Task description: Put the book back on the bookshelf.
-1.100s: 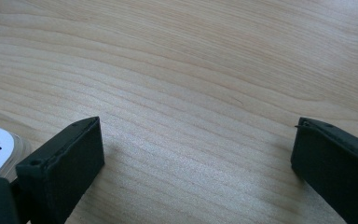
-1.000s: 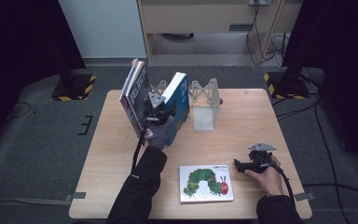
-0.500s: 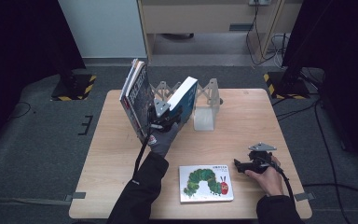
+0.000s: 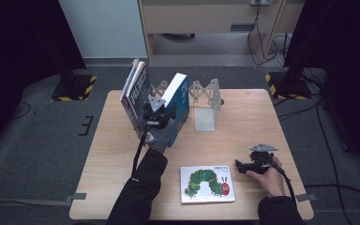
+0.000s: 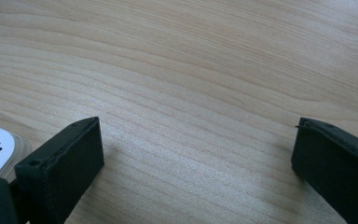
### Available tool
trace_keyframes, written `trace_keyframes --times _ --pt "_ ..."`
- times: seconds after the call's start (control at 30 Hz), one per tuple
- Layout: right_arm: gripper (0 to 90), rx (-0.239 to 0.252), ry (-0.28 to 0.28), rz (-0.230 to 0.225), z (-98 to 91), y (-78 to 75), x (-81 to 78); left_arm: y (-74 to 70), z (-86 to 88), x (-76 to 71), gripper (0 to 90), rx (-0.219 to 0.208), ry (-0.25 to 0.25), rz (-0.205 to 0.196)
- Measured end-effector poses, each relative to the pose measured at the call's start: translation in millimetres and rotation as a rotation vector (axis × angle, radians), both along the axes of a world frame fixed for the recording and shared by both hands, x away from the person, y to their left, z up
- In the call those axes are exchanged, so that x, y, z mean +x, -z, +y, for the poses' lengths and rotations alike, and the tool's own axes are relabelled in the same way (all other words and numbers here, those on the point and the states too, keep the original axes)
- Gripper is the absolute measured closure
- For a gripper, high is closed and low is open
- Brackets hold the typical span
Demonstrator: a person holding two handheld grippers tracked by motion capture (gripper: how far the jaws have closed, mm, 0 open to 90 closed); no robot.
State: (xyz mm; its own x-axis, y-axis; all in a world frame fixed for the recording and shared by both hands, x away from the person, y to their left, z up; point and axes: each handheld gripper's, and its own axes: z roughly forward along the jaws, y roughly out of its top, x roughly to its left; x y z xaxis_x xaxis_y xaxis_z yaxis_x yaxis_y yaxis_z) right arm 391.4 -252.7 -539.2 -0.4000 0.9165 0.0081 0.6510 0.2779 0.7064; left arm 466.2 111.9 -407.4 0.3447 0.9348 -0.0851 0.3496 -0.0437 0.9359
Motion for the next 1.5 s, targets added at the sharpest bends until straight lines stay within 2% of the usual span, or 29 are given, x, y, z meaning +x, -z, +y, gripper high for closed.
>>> trace_keyframes --times 0.17,0.4,0.6,0.73,1.0,1.17,1.5 --pt "2.5 0.000 0.000 0.000 0.0 0.0 0.0 -1.7 -11.8 7.7 60.6 0.003 -0.038 0.016" --pt "2.5 0.002 0.000 0.001 0.1 0.0 0.0 -1.5 -28.6 19.8 60.3 0.006 -0.044 0.017" --pt "2.5 0.001 0.000 0.000 0.1 0.0 -0.1 0.5 -27.3 20.3 59.8 0.002 -0.034 0.002" --pt "2.5 0.001 0.000 0.000 0.1 0.0 -0.1 2.5 -19.8 14.7 57.2 -0.016 0.022 -0.012" --pt "2.5 0.000 -0.001 0.000 0.1 0.0 -0.2 10.4 -6.8 -7.7 57.2 -0.023 0.058 -0.042" --pt "2.5 0.000 -0.001 0.001 0.3 0.0 -0.3 7.5 -10.3 -7.4 60.1 0.004 0.031 -0.029" --pt "2.5 0.000 -0.002 0.000 0.2 0.0 -0.2 4.5 -16.4 3.6 60.7 -0.003 -0.029 0.001"
